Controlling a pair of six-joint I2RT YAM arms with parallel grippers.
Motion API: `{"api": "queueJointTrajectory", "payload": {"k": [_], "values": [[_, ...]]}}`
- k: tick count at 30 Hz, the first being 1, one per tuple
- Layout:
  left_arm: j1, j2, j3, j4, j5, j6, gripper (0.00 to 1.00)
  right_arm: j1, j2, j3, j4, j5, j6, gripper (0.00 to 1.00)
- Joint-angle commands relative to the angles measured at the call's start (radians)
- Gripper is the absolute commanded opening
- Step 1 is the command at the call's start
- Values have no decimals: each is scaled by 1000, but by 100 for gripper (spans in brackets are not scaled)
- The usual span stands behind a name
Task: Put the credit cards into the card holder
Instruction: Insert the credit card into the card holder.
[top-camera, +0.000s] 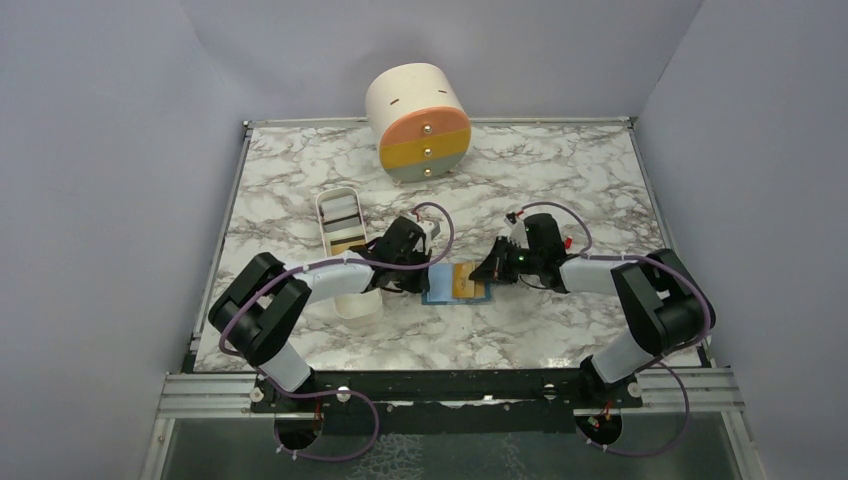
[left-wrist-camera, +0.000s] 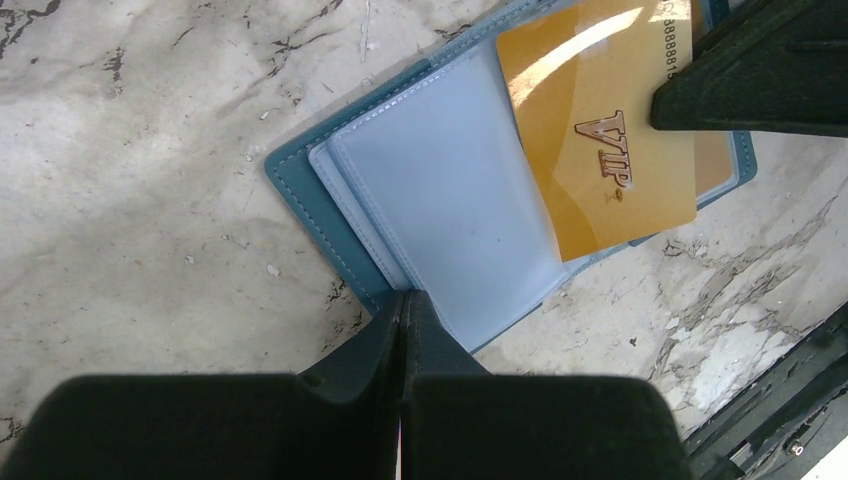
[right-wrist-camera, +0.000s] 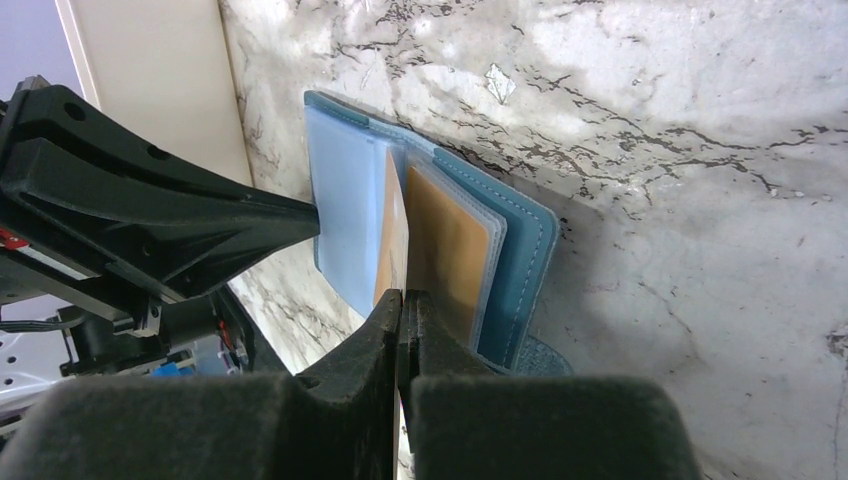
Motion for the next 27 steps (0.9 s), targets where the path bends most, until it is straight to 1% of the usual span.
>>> {"api": "queueJointTrajectory", "payload": {"k": [1,8,15,27], "values": [[-15,-4,-28,7,-22,3,0,-4,37,25,-21,-25,-36,1],[-21,-15,-47,23,-32,-11,0,-2,63,27,-17,-39,-33,1],[-23,-19,-49,34,-42,-15,0,5,51,28,-22,-30,-26,1],[-30,-23,-52,39,-44,-16,0,17,93,57,-14,-69,-26,1]]}}
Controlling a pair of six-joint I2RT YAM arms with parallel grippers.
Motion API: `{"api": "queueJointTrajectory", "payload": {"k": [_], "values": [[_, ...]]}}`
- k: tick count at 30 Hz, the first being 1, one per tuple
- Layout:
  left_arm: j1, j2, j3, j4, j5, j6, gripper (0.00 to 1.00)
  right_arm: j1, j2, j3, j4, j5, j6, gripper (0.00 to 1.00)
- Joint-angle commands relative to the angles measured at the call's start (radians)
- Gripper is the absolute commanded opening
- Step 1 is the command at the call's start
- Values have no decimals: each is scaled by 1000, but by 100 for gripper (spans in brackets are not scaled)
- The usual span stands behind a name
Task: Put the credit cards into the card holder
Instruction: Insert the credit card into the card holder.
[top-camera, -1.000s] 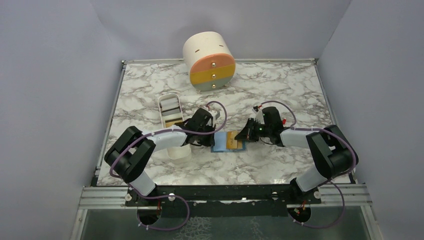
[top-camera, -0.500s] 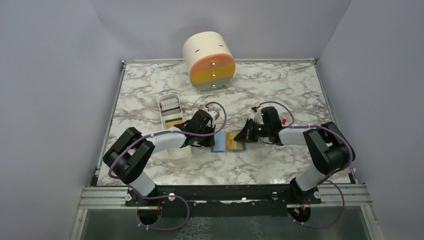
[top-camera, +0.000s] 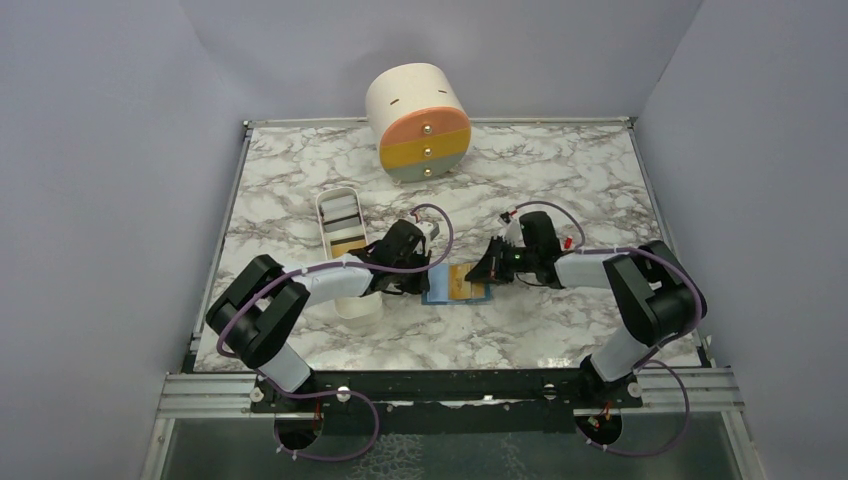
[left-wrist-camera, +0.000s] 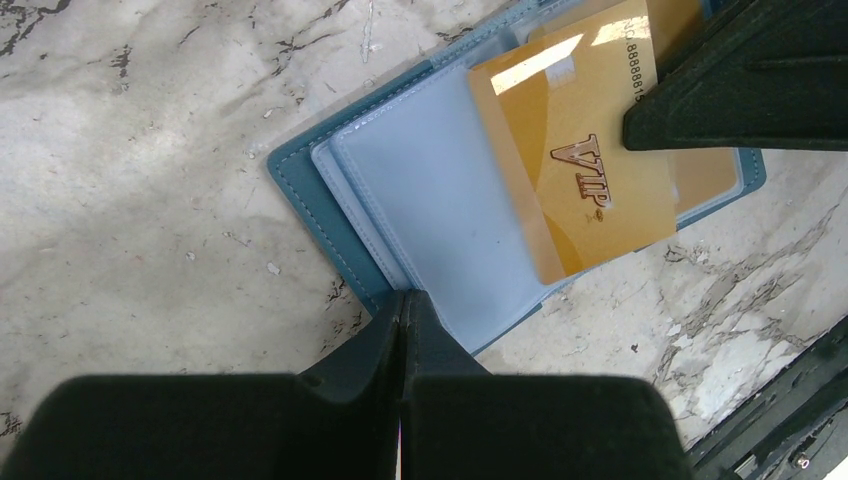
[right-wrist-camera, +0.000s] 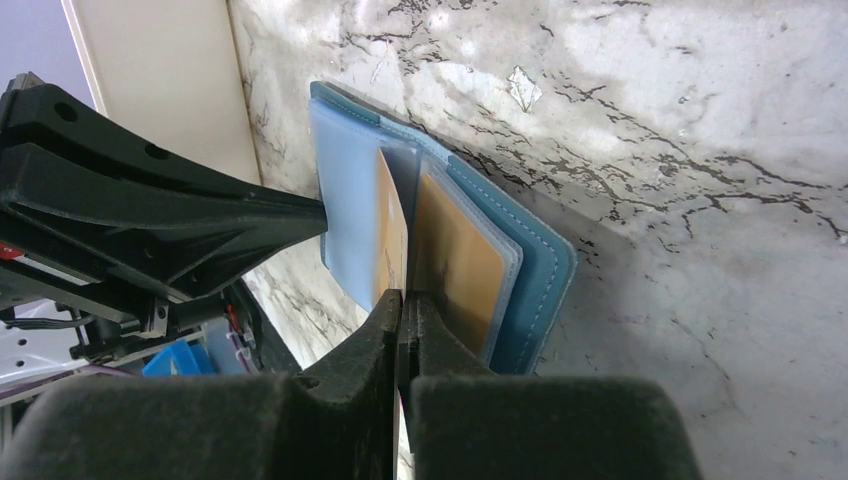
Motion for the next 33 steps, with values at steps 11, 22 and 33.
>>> {"api": "queueJointTrajectory", "payload": {"k": [11,22,33], "values": [[-33,-18,-27,9,-3,-33,0,33,45,47,-40,17,-9,5],[-43,-17,-23,9,6,-43,0,70,-46,77,-216,174,-52,36],[-45,-18,-20,12,17,-42,0,105,-57,93,-235,194,-65,30]]}}
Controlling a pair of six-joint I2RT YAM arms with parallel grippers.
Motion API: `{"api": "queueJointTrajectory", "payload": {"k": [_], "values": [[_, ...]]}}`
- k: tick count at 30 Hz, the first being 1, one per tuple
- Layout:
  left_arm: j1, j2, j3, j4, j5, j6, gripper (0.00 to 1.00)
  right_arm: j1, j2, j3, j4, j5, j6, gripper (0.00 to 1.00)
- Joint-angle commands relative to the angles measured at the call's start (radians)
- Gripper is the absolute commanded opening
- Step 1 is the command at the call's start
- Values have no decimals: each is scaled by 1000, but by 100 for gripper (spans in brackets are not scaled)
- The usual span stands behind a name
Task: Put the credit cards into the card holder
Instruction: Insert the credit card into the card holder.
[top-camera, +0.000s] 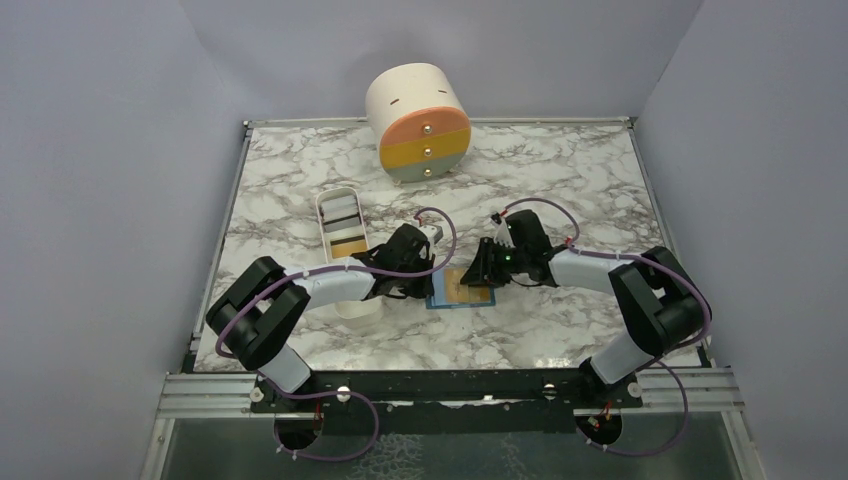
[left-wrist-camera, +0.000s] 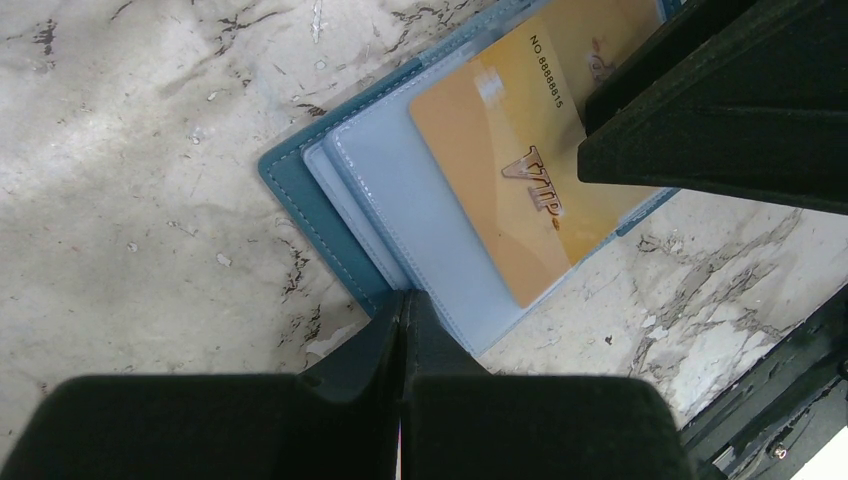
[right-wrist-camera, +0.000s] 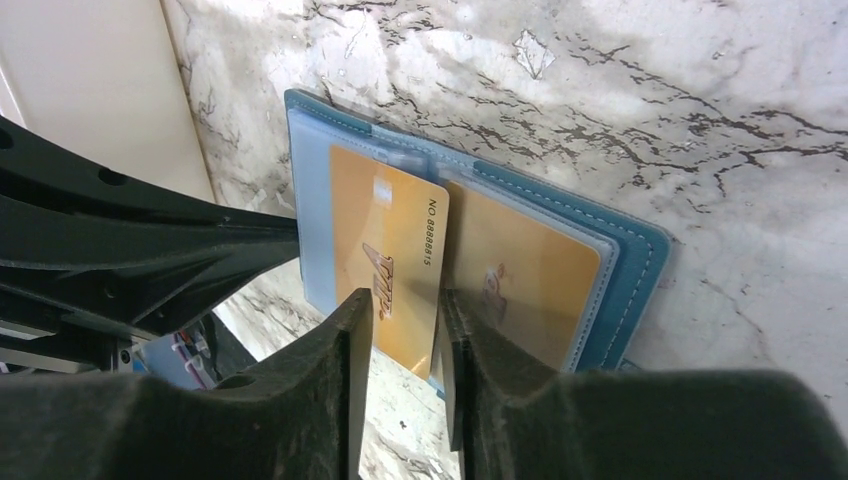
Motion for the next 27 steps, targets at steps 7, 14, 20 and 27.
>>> {"api": "queueJointTrajectory", "payload": {"k": [7,14,20,27], "values": [[-7,3,-8,8,29,-5,0,44,21,39,0,27,-3,28],[-7,10,2,14,27,3,0,62,35,37,43,9,-5,28],[-6,23,19,12,22,20,0,66,45,34,81,-18,-23,28],[-7,21,56,-22,-7,28,0,71,43,33,103,-62,-29,22]]}}
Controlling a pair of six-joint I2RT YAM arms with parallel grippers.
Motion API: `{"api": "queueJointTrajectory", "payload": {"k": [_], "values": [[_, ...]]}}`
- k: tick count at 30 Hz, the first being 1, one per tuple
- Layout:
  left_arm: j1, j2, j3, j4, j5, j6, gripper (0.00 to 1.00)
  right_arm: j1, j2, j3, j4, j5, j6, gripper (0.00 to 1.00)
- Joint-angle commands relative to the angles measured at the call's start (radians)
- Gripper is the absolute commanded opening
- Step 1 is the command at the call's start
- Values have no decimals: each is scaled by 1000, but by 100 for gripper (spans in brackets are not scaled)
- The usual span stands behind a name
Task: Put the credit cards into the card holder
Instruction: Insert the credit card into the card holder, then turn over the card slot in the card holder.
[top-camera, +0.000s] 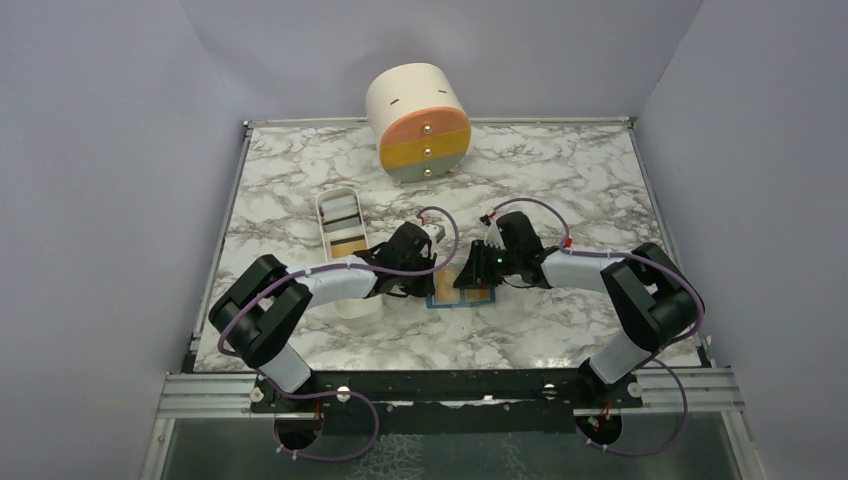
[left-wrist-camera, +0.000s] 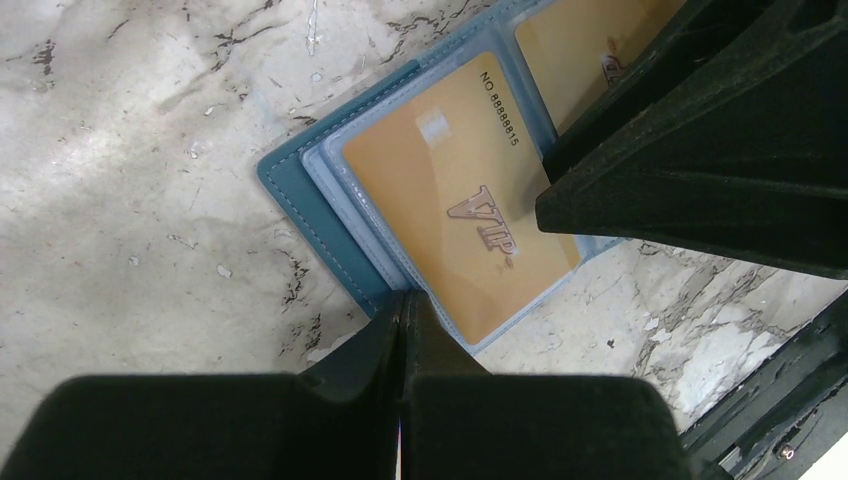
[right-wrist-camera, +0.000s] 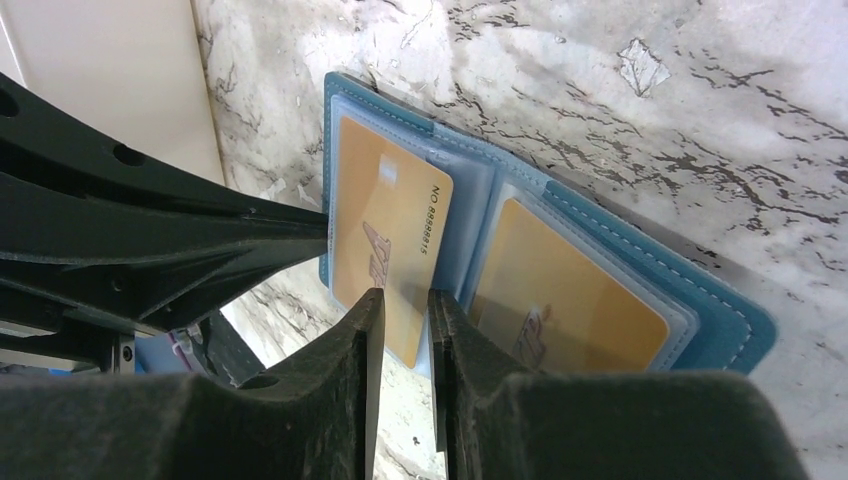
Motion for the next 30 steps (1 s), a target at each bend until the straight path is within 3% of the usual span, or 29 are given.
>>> {"api": "queueJointTrajectory", "payload": {"k": [1,6,12,16,30], "values": [[-7,-2,38,-17,-15,11,1,10,10,16,49,-62,-18,22],[-6,-56,33,-28,-68,-22,12,10,-13,18,-9,-14,-31,19],[-5,-130,25,-33,-117,-75,35,10,-71,25,-80,54,-39,17],[-4,-178,3,-9,-133,-127,37,10,-77,19,-75,58,-27,19],[7,-136,-87,201,56,-207,51,10,17,27,4,-3,14,13]]}}
